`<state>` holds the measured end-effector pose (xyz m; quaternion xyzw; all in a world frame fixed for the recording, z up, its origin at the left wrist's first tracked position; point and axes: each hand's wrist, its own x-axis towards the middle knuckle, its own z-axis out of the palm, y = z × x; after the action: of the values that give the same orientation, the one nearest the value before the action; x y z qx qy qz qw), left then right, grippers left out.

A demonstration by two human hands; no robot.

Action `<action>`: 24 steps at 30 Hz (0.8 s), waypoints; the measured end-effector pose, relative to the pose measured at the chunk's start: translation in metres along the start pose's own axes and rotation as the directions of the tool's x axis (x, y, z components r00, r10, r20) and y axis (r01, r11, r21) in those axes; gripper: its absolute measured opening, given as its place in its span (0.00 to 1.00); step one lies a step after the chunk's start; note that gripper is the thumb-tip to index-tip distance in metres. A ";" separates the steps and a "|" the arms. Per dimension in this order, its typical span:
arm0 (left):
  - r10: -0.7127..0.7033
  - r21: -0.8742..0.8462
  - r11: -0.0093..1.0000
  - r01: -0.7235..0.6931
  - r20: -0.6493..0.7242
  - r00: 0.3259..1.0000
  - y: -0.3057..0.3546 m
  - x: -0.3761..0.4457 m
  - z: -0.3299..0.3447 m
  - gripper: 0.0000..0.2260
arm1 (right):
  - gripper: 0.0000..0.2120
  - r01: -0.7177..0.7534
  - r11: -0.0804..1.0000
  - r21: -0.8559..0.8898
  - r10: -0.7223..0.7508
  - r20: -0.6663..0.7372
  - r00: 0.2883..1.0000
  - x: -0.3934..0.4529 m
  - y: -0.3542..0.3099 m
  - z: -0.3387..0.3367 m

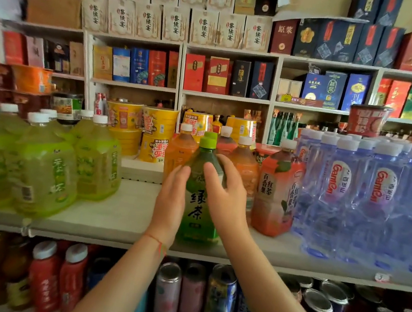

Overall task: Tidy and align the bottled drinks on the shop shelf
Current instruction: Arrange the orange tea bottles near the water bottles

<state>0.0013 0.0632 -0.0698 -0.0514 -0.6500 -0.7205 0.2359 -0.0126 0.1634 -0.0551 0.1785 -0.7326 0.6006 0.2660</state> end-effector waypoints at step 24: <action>0.018 0.003 1.000 -0.018 0.126 0.992 -0.002 0.014 -0.048 0.32 | 0.31 -0.602 0.725 0.334 0.582 0.171 0.795 -0.001 0.023 0.040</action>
<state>-0.0006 0.0139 -0.0739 -0.1024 -0.6645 -0.7125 0.2007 -0.0321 0.1293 -0.0790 -0.0014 -0.6304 0.7762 0.0020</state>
